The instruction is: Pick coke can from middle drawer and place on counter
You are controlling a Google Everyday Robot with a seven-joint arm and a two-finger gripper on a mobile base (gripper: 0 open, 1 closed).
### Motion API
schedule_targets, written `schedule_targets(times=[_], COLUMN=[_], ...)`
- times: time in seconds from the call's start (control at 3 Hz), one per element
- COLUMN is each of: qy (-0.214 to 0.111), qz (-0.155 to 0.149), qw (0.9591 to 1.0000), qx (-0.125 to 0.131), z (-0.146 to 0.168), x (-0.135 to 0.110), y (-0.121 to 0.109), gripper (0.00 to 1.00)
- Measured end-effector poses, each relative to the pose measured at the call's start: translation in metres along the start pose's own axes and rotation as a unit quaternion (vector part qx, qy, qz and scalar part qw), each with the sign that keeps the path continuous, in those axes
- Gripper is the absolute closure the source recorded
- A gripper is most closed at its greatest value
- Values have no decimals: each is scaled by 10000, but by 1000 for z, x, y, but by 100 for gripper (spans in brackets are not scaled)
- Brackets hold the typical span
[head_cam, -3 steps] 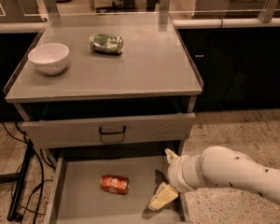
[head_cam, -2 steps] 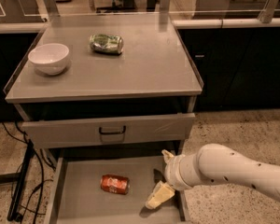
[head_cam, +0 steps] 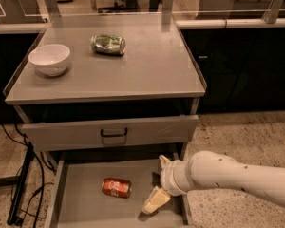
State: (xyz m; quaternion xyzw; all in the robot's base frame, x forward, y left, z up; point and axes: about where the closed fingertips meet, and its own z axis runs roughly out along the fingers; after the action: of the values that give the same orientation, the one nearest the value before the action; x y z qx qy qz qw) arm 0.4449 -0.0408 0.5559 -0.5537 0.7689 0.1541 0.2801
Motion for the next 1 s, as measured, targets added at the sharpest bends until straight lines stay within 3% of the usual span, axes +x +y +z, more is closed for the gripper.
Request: schedule_targets(times=[0.67,1.0], qy=[-339,-461], qz=[-13,16], qw=[9994,9989], qx=[108,127], z=[103,129], x=[8,12], y=[-6,-8], gripper=[0,0])
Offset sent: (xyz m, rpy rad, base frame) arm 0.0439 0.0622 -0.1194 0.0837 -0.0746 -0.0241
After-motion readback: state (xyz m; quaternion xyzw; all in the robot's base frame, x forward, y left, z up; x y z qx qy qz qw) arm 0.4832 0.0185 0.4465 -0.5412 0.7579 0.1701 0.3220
